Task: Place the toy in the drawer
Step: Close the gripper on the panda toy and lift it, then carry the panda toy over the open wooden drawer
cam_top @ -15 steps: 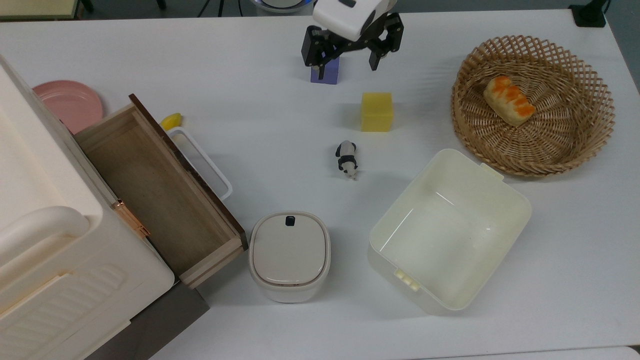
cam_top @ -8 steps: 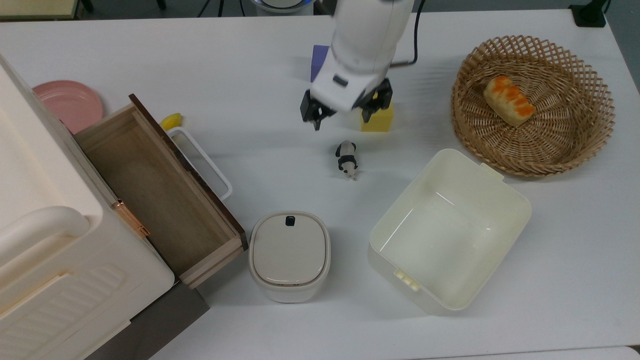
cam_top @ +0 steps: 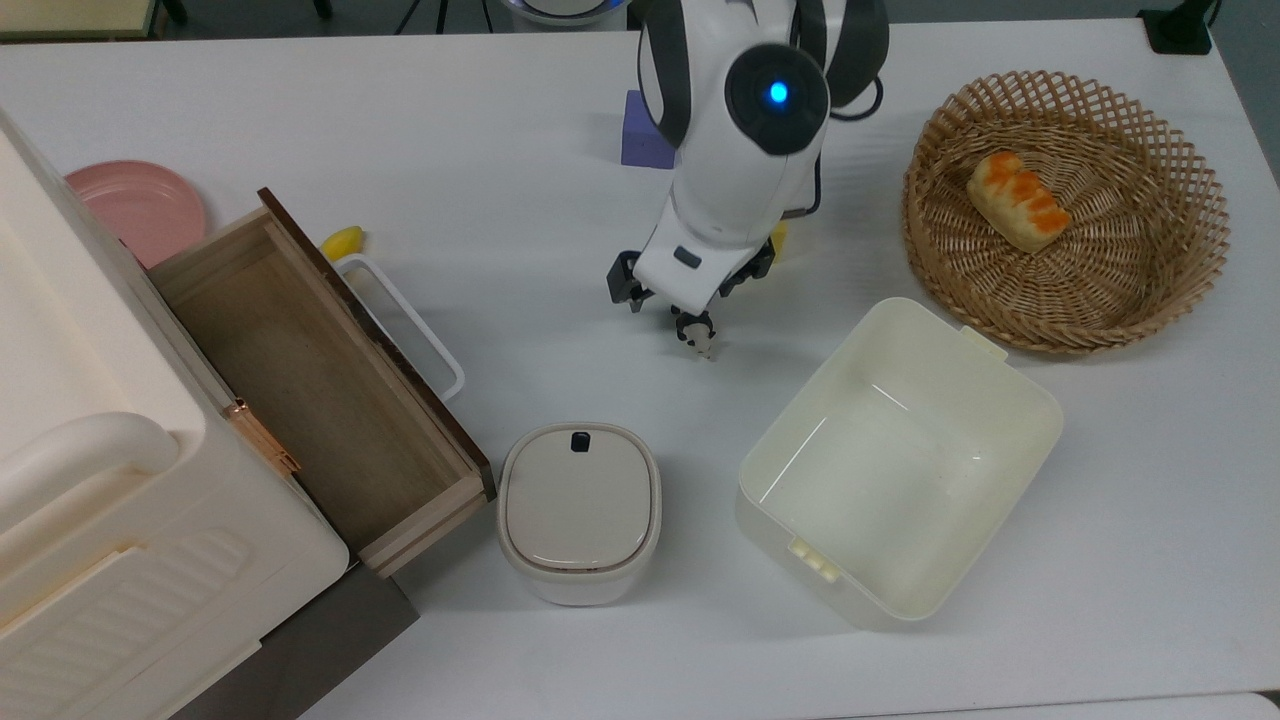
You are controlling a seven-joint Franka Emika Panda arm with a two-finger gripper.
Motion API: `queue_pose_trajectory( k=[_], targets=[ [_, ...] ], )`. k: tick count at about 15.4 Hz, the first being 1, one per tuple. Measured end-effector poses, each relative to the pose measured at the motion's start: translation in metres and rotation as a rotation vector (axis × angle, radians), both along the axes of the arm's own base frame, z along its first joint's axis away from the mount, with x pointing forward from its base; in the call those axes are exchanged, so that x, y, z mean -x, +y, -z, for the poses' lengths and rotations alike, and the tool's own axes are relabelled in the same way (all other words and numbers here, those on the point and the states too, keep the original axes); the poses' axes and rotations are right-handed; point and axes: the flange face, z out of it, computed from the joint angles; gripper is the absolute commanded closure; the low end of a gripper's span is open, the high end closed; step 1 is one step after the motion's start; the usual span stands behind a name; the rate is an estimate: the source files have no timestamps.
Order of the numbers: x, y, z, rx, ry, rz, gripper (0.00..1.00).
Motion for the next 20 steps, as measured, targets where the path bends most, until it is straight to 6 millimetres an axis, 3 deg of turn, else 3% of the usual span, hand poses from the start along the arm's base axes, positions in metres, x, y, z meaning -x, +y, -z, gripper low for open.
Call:
queue_pose_trajectory(
  k=[4, 7, 10, 13, 16, 20],
  targets=[
    [-0.004, 0.01, 0.018, -0.006, -0.019, -0.018, 0.46],
    [-0.004, 0.01, 0.02, -0.003, -0.018, -0.027, 0.7],
    [-0.006, 0.009, 0.016, -0.006, -0.023, -0.039, 0.88],
    [-0.008, 0.01, 0.012, -0.01, -0.032, -0.042, 0.89],
    [-0.012, 0.007, -0.015, -0.024, -0.07, -0.037, 0.89],
    [-0.004, -0.011, -0.103, -0.063, -0.146, -0.03, 0.89]
  ],
)
